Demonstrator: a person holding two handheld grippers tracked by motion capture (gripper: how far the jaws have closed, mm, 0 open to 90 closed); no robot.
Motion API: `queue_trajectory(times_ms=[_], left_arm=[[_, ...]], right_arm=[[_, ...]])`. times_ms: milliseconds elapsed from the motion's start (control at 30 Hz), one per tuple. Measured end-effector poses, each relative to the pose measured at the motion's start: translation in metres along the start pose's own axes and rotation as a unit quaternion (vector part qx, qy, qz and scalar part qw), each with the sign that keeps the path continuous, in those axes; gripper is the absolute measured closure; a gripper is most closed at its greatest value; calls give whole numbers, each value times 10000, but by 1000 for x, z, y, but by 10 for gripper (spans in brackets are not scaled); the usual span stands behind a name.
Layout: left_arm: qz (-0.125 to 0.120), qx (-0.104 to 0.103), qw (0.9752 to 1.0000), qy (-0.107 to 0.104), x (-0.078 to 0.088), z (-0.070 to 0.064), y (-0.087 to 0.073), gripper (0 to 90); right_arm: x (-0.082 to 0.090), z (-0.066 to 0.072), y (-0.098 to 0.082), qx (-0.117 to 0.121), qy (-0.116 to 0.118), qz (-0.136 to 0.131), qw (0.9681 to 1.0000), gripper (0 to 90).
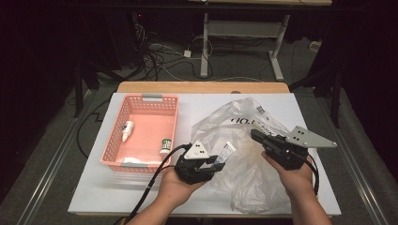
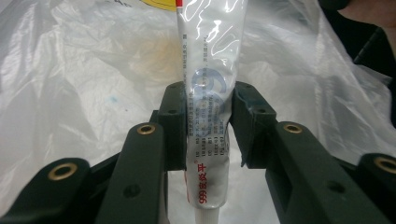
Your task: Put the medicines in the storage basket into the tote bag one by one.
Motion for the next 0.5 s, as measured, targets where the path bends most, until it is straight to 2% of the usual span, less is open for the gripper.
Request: queue_trajectory(times_ms=[167,267,500], left_arm=[[-112,68,9999,113,3,13,12,661],[-93,92,9998,159,2,17,13,661],[28,76,9999,94,-21,11,9,661]], right_arm=[[-8,6,5,51,42,-51,10000,900],[-12,8,7,51,50,-94,9999,900],[-14,8,6,-1,51,-90,9999,900]])
Point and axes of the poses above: each handheld gripper's, and its own axes: x roughly backward along the jaws, y roughly out of its top, z roughly to its left, the point moved 8 cm from there along -x, roughly forward along the jaws, and after that the axes turned 9 degrees about x, right-handed, at the moved point
